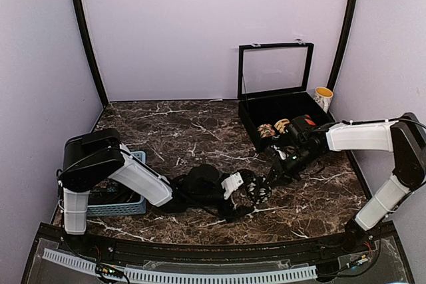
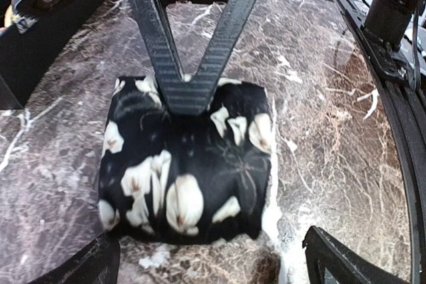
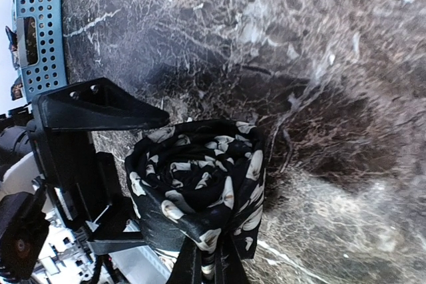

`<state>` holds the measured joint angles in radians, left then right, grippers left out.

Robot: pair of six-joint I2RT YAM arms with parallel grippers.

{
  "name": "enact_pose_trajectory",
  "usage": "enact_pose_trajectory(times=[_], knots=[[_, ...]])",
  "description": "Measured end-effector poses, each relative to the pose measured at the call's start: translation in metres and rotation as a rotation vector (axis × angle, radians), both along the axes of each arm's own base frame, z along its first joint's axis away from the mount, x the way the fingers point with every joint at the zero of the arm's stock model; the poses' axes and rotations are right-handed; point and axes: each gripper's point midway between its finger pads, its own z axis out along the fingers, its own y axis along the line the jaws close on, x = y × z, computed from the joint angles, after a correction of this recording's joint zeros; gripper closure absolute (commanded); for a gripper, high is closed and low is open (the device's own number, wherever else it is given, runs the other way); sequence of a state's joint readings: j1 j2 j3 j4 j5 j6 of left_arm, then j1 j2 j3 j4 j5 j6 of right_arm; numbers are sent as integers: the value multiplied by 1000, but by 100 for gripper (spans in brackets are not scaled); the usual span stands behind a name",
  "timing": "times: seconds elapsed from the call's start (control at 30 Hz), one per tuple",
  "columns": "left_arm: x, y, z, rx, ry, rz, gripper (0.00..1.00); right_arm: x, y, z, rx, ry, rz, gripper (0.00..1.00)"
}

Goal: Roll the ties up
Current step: Place the tie in the storage box.

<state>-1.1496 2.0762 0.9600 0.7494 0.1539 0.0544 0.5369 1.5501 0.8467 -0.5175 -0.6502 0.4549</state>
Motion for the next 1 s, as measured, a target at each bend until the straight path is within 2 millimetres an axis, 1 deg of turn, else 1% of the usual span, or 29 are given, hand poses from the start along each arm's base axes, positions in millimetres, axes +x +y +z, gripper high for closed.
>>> enact_pose_trajectory(times=[0.13, 0.27, 0.53, 0.63, 0.7, 0.77, 0.8, 0.83, 0.93, 1.0], knots=[[3, 7, 11, -14, -1, 39, 1, 7, -5, 11, -62, -30, 22, 100], [5, 12, 14, -15, -1, 62, 1, 14, -13, 23, -126, -59, 34, 100], [11, 15, 23, -26, -16, 102, 1, 41, -30, 56, -215, -152, 16, 100], [13, 16, 26, -30, -24, 117, 1, 54, -40, 69, -250, -188, -4, 100], [15, 17, 28, -31, -28, 125, 1, 67, -50, 81, -276, -223, -27, 100], [16, 17, 28, -30, -32, 132, 1, 85, -63, 96, -305, -271, -65, 100], [16, 18, 28, -29, -33, 137, 1, 103, -76, 108, -339, -318, -105, 100], [17, 19, 29, -25, -34, 141, 1, 106, -78, 109, -342, -325, -110, 100], [18, 23, 33, -24, -39, 152, 1, 137, -103, 121, -421, -376, -175, 100], [18, 25, 37, -28, -43, 160, 1, 159, -118, 124, -473, -405, -211, 100]])
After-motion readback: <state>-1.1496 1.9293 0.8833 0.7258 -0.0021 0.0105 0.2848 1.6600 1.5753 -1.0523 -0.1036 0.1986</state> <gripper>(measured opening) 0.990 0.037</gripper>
